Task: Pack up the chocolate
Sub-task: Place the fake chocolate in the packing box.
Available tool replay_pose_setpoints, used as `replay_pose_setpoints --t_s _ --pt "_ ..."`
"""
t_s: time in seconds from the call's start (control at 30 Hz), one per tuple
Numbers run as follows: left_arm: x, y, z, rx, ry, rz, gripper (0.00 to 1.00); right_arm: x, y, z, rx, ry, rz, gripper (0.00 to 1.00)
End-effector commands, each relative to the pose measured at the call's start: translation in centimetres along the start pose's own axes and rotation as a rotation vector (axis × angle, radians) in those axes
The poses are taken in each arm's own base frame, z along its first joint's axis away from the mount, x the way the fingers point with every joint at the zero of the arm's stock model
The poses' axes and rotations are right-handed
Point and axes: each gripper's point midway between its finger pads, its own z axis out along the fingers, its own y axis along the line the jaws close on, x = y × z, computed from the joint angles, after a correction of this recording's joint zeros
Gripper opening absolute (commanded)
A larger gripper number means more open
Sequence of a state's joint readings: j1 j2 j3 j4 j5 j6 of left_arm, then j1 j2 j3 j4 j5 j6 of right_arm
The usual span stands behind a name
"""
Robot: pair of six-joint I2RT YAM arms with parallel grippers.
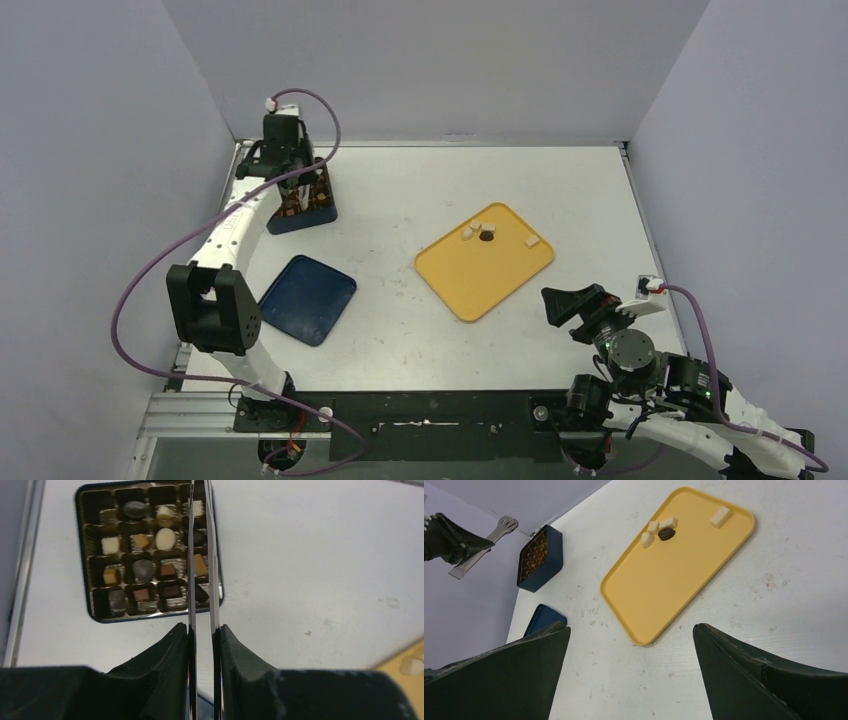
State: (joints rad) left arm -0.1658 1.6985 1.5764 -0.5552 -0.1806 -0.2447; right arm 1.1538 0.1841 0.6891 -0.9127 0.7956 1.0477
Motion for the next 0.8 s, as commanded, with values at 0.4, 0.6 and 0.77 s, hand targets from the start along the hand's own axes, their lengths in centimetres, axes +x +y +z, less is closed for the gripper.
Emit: replay_pose_setpoints --t_s 0.4,0.6,0.77 --pt "-2.3 11.4 2.3 -0.184 -0.113 -0.235 0.21 -1.0 1.0 -0.5 -0.054 -0.015 0.039 1.0" --pt "-1.2 12.6 3.8 -0.189 -0.078 -0.249 0.21 -1.1 1.0 -0.6 -0.059 -0.018 0.047 1.0" --pt "-0.5 12.5 4.8 -0.175 -0.053 -0.247 0.22 -1.0 1.0 -0.6 -0.061 -0.017 0.048 1.0"
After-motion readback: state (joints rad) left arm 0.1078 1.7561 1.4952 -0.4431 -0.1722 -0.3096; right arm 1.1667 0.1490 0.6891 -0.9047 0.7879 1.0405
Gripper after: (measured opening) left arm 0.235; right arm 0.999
